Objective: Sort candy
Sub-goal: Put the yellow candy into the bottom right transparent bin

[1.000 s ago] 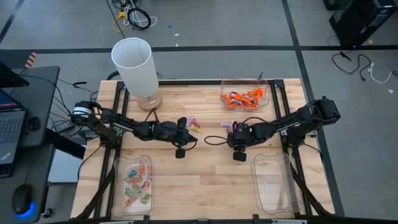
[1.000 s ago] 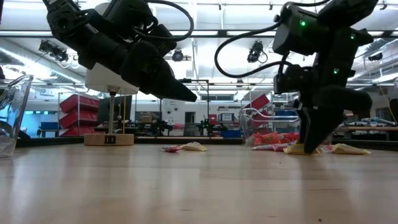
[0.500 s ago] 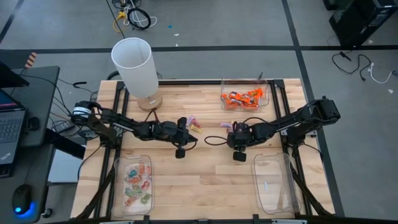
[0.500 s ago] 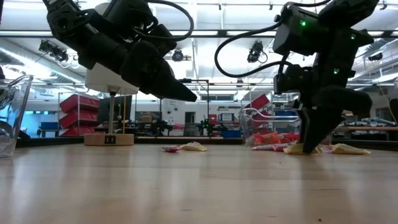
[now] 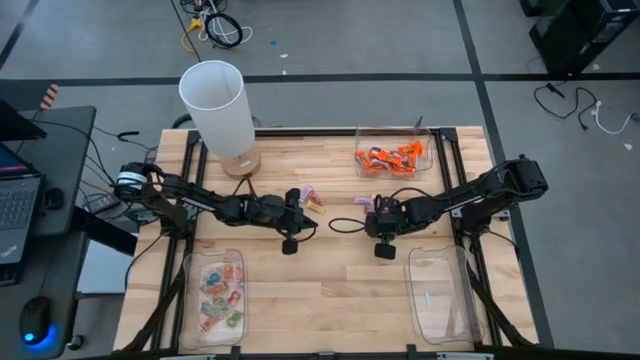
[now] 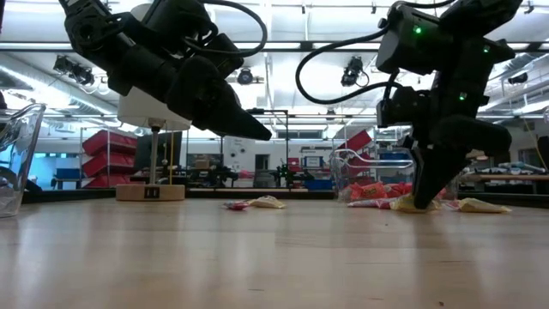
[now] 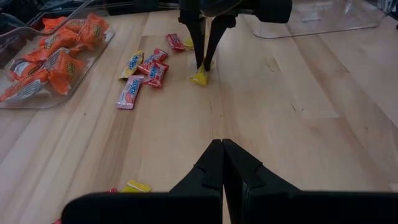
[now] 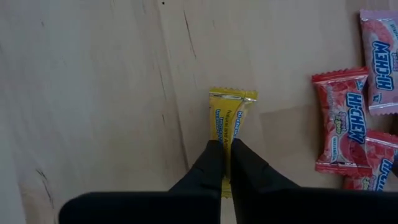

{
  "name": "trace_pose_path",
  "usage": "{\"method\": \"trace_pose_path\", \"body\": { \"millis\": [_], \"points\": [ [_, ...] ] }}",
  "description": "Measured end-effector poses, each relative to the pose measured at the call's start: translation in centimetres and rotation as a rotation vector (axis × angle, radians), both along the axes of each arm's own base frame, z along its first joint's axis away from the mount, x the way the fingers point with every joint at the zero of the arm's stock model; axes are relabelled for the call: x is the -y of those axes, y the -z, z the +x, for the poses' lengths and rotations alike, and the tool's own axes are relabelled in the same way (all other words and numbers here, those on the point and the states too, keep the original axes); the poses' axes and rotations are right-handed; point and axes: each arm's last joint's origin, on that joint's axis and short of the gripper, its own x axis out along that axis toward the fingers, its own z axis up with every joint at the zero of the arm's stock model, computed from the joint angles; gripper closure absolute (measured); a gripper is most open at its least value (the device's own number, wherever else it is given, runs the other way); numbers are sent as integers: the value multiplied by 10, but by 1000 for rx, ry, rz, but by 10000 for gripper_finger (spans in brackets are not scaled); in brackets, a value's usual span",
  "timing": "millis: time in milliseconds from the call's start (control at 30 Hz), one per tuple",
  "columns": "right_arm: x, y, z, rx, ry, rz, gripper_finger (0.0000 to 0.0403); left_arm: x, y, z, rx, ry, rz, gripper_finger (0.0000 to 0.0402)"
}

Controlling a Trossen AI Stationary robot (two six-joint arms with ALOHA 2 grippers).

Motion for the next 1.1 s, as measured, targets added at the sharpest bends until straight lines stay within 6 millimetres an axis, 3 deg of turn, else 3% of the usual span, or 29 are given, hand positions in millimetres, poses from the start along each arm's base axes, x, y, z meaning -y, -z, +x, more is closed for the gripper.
{"method": "trace_pose_path", "body": {
  "millis": [300,633,833,1100],
  "points": [
    [0,-8,-4,15,-3,26,394,0,1,0,-6,0,0,400],
    [2,-56,-25,189,4,57,396,0,1,0,-6,0,0,400],
    [3,-88,-44,329,-6,160,398,0,0,0,5,0,0,400],
    [-8,-107,-71,358,-67,286,398,0,-7,3,82,0,-3,400]
  ]
}}
